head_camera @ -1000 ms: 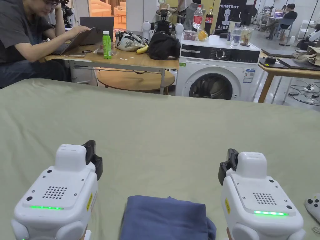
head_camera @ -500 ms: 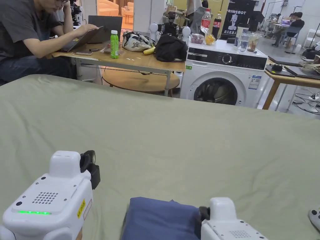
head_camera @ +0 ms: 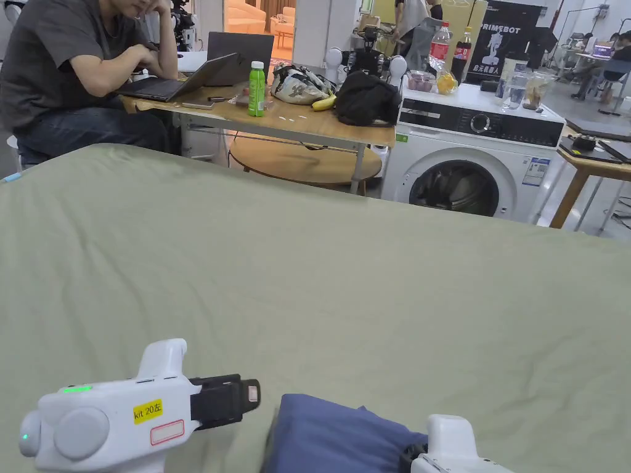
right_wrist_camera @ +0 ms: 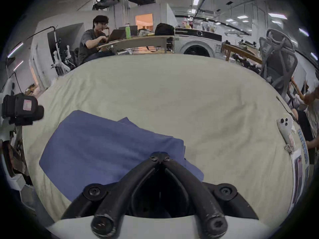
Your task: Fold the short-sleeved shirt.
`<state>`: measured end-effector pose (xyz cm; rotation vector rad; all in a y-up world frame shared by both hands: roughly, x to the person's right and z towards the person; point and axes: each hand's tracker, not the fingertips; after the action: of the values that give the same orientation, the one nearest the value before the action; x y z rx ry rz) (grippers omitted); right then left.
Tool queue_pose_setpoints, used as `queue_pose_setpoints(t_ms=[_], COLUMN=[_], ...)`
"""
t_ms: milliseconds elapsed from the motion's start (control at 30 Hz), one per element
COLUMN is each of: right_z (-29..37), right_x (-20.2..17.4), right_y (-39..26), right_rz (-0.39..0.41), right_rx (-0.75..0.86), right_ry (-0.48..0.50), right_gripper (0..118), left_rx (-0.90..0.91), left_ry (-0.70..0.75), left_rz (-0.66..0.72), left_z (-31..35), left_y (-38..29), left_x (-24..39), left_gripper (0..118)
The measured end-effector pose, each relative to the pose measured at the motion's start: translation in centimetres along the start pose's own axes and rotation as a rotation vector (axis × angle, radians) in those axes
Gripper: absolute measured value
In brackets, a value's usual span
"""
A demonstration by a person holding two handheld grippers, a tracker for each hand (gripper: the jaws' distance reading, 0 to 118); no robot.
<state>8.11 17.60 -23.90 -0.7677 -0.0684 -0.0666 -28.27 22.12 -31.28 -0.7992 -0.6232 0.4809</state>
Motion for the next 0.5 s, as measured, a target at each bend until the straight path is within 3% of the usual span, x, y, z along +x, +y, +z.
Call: queue_pose_setpoints(t_ms=[233, 500], right_z=[-0.1, 0.0], right_x=[0.2, 0.6], right_y=[0.1, 0.0], right_rz=[-0.007, -0.04], right_rx=[-0.005, 0.0], right_ry=[0.014, 0.03], right_gripper=[0, 0], left_rx=[-0.256, -0.47], left_ry=[-0.288, -0.482], left_rz=[0.28, 0.384], left_z=[-5.2, -11.5], left_y=[0.8, -1.2], left_x=[-5.3, -5.4], left_gripper=[66, 66])
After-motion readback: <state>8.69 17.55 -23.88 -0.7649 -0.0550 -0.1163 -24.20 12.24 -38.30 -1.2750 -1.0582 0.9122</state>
